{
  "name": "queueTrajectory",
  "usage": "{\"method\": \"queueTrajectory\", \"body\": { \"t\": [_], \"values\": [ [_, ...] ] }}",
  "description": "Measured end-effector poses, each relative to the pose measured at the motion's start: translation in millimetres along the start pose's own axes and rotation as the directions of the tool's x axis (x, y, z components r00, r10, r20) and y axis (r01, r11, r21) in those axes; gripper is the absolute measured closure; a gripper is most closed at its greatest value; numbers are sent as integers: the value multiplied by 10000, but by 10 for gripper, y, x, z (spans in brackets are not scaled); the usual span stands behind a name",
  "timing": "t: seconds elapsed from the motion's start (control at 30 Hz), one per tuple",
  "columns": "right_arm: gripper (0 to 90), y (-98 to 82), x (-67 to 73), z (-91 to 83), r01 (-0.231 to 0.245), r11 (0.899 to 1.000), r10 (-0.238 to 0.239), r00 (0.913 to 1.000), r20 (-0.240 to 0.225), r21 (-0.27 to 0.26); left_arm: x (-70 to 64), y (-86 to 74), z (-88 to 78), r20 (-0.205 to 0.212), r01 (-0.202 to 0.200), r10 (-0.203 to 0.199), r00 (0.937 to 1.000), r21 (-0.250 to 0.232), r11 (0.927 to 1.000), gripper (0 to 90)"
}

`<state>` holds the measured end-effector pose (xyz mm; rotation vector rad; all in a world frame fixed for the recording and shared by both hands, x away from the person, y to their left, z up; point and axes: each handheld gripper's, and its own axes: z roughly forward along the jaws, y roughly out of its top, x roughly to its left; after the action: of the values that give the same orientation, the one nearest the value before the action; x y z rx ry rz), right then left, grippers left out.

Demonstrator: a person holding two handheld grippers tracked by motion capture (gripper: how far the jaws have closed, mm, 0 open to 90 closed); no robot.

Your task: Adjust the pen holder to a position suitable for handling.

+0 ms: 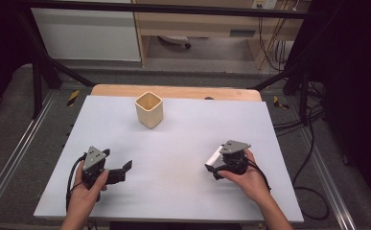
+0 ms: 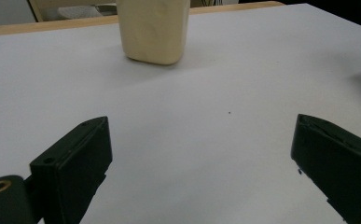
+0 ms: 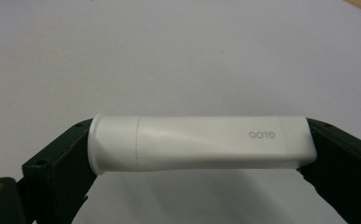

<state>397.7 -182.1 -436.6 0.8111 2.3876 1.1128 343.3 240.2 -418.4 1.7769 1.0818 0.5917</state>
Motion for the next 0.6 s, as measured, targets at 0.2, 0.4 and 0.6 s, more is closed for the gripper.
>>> {"method": "queueTrajectory", "body": {
  "t": [0.2, 0.4, 0.6],
  "values": [
    [40, 126, 298, 67, 681, 9975, -689, 9963, -522, -167, -76, 1, 25, 132, 84, -86, 9999, 148, 9999, 55],
    [40, 169, 452, 123, 1029, 9944, -1045, 9915, -769, -237, -137, 0, 64, 269, 93, -101, 9996, 305, 9995, 57],
    [40, 194, 463, 155, 978, 9948, -998, 9914, -844, -266, -192, 6, 80, 454, 175, -191, 9988, 344, 9993, 58]
  ]
}}
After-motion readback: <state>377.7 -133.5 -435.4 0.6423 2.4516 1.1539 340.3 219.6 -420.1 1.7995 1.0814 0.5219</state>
